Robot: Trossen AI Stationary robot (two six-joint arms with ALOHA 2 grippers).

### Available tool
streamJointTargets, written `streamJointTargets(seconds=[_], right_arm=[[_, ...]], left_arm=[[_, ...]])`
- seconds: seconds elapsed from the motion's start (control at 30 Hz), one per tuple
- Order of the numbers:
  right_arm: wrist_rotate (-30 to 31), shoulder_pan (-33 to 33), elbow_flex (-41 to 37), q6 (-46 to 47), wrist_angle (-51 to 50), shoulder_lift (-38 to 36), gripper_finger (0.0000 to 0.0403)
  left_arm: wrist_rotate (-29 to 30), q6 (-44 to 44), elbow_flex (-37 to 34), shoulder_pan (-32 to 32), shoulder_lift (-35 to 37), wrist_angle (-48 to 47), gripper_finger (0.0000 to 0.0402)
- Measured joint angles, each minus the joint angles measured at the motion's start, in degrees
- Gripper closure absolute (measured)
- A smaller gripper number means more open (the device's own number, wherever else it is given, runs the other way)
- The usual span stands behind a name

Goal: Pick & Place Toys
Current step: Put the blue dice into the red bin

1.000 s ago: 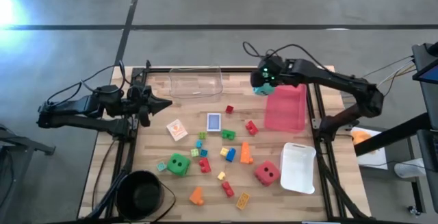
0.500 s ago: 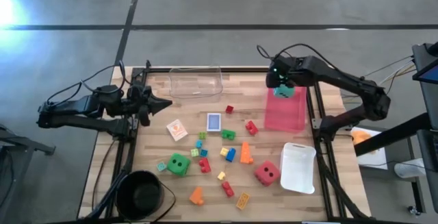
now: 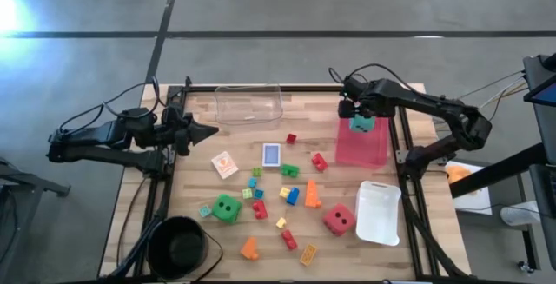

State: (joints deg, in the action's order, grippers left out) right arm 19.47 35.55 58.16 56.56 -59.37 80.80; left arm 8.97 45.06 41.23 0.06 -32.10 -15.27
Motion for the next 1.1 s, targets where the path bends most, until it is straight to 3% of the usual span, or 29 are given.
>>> streamJointTargets(seconds=[0.37, 1.1], right_arm=[[-0.4, 3.1, -5.0, -0.4, 7.4, 0.0, 0.0099], [-0.4, 5.5, -7.7, -1.1, 9.5, 0.0, 0.0104]], left_arm=[[0.0, 0.0, 0.0, 0.0, 0.0, 0.0, 0.0399], [0.1, -0.2, 0.0, 0.0, -0.2, -1.1, 0.0399]])
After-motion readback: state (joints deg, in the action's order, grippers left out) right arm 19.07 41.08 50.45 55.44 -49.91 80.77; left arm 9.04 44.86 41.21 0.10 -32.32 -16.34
